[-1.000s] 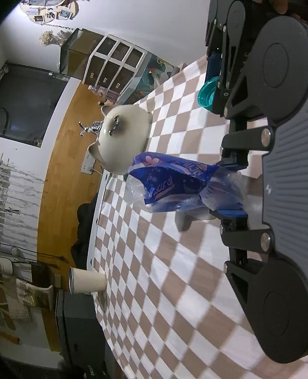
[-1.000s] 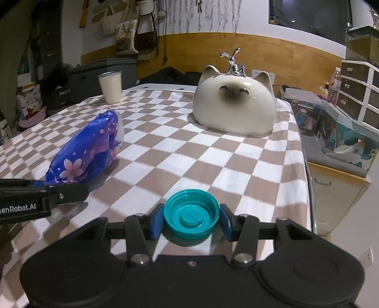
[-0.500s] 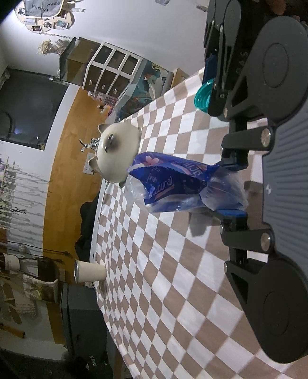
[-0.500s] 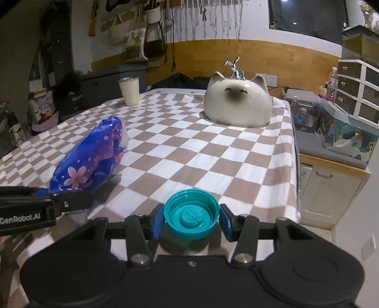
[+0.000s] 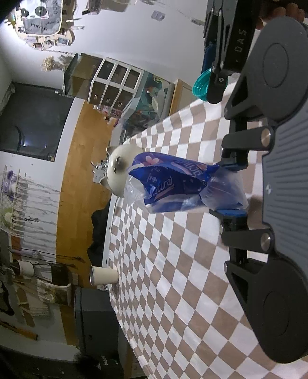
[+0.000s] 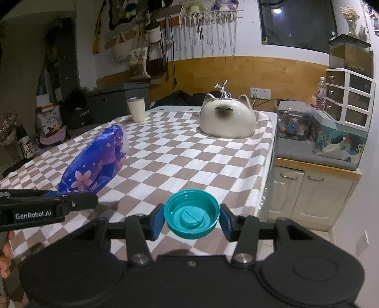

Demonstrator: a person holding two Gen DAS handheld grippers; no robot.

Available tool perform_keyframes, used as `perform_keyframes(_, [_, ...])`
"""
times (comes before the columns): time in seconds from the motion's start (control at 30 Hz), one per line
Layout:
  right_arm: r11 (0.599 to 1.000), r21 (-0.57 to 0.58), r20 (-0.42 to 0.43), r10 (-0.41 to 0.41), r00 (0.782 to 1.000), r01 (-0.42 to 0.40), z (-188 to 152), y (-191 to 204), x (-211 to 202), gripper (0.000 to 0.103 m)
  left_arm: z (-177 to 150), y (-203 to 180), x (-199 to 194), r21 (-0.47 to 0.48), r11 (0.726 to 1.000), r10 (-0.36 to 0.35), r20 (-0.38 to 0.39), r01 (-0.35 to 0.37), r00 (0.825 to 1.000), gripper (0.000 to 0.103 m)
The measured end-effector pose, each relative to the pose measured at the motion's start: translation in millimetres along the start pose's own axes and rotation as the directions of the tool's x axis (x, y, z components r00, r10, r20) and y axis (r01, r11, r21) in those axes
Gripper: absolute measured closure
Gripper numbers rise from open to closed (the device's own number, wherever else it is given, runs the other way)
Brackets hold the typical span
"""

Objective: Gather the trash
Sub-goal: 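Lift the blue plastic bag with the left tool while the right tool lifts the teal cap, then carry the bag and teal cap over the tan wastebasket with both tools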

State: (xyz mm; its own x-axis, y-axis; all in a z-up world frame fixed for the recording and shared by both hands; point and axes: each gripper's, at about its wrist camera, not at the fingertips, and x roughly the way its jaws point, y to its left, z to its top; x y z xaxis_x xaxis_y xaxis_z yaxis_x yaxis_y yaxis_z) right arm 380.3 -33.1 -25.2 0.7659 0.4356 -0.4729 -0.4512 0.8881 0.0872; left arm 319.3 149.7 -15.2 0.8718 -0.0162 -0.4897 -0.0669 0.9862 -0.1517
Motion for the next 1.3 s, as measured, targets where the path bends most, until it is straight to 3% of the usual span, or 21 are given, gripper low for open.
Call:
perform_keyframes(0.4, [0.999,0.024,0.04,-0.045,0.998,0.044,-17,-32,-60,0.053,-11,-53,-33,0.057,0.998,-0.018,0.019,0.017,1.0,0.072])
perform_keyframes(0.8, [0.988,0.079,0.078,-0.139,0.987,0.133,-37,-84,-126,0.053,-27,-127,-45,0.128,0.988,-0.09,0.014,0.087,0.996,0.072])
perform_keyframes(1.3, [0.957,0.146,0.058,-0.261,0.964,0.251,-70,-158,-175,0.053,-62,-220,-23,0.185,0.958,-0.209,-0.085,0.221,0.974,0.072])
